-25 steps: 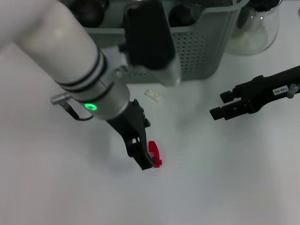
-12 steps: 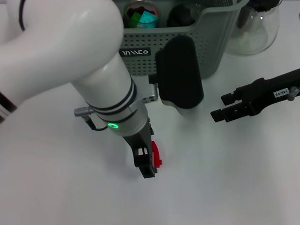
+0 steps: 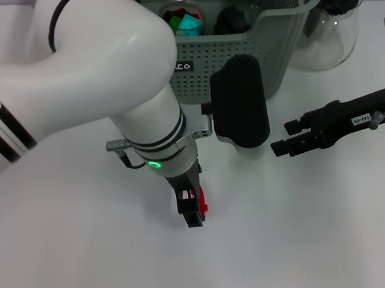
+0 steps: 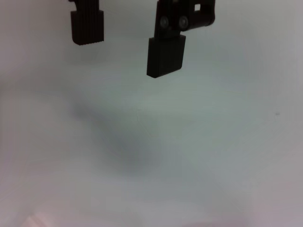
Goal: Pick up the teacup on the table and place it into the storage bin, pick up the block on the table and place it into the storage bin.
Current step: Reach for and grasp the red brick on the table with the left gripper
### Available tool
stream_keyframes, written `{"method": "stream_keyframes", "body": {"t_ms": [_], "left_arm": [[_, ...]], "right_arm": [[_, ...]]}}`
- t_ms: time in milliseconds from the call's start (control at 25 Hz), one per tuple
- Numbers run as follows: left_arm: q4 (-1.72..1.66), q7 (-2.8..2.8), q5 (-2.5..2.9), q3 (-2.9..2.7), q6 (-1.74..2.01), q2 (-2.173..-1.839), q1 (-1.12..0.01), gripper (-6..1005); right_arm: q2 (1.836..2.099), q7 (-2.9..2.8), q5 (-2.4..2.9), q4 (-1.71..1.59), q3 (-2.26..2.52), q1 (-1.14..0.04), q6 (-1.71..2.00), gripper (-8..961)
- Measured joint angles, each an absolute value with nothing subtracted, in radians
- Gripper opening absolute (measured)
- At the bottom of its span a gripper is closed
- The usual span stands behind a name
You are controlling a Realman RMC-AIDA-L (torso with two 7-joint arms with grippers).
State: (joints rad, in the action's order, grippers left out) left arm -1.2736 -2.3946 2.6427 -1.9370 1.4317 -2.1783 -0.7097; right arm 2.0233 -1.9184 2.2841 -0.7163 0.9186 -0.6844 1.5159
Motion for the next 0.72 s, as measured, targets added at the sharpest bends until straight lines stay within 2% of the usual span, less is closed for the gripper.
{"method": "stream_keyframes", "body": {"t_ms": [560,680,720], "left_arm": [[-1.241,-2.405,2.643,-1.954,1.400,-2.178,-0.720,900],[-1.231,-2.407,2.644,-1.954,1.403,-2.178,-0.726,744],[-1.225,-2.407,2.644,-1.955,1.404,-2.178,-0.729,734]], "right_arm": [[2.023,-1.916,2.284,-0.716,0.913,-0.684,1.514,791],[2.023,-1.916,2.284,-0.716,0.913,-0.684,1.514,791],[2.023,-1.916,2.284,-0.716,0.913,-0.684,1.514,790]]}}
